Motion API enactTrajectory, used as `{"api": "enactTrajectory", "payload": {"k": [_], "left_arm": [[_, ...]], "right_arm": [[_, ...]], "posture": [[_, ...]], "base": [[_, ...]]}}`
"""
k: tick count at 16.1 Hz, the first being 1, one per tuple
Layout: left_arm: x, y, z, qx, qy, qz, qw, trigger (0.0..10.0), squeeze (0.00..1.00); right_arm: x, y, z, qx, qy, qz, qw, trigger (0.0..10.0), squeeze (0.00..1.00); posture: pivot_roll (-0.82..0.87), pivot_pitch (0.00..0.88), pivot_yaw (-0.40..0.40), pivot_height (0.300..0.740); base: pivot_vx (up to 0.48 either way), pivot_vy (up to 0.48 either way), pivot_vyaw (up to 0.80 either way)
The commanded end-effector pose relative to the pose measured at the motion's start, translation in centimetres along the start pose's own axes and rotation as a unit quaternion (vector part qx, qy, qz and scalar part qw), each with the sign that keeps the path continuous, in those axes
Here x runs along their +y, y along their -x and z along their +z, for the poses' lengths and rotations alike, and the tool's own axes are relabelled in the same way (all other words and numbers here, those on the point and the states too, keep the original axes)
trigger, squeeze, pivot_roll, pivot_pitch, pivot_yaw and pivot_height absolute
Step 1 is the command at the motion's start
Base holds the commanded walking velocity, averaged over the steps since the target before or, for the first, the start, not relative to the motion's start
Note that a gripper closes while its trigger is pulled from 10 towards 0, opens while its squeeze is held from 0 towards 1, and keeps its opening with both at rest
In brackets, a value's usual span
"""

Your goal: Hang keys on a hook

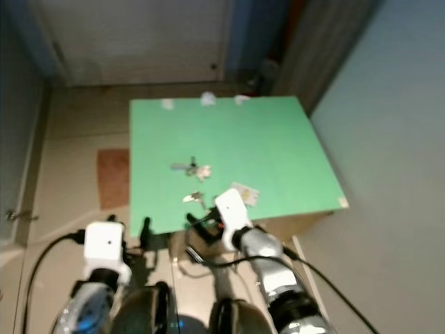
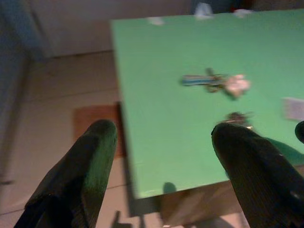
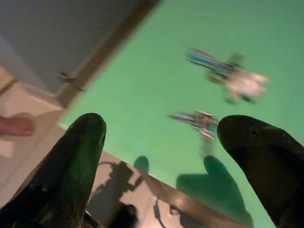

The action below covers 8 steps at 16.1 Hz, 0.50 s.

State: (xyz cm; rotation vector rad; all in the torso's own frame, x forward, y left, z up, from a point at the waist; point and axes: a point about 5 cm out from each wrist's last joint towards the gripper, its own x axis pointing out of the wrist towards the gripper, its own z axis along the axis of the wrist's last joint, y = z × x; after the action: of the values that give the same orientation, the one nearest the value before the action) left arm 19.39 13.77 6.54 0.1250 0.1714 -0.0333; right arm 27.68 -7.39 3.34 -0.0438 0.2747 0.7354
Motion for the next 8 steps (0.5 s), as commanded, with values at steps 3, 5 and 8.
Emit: {"api": "enactTrajectory", "payload": {"k": [3,5,8], "left_arm": [[-0.75,0.25,0.11,0.002,-0.004,-0.003,1.0,10.0,0.0],[-0.8,0.16,0.11,0.002,-0.004,-0.006,1.0,10.0,0.0],[-0.61,0.0,0.35,-0.006,0.014,-0.012,1.0,10.0,0.0]], "right_arm": [[-0.28,0.31,-0.12,0.005,0.0,-0.002,1.0,10.0,0.0],[-0.2,0.3,-0.22,0.009,0.001,-0.004,1.0,10.0,0.0],[-0.15,0.46,-0.22,0.002,0.002,-0.007,1.0,10.0,0.0]], "posture": [[0.07,0.249,-0.11,0.74],[0.07,0.251,-0.11,0.74],[0.06,0.249,-0.107,0.74]], "base": [[0.0,0.0,0.54],[0.0,0.0,0.0],[0.0,0.0,0.0]]}}
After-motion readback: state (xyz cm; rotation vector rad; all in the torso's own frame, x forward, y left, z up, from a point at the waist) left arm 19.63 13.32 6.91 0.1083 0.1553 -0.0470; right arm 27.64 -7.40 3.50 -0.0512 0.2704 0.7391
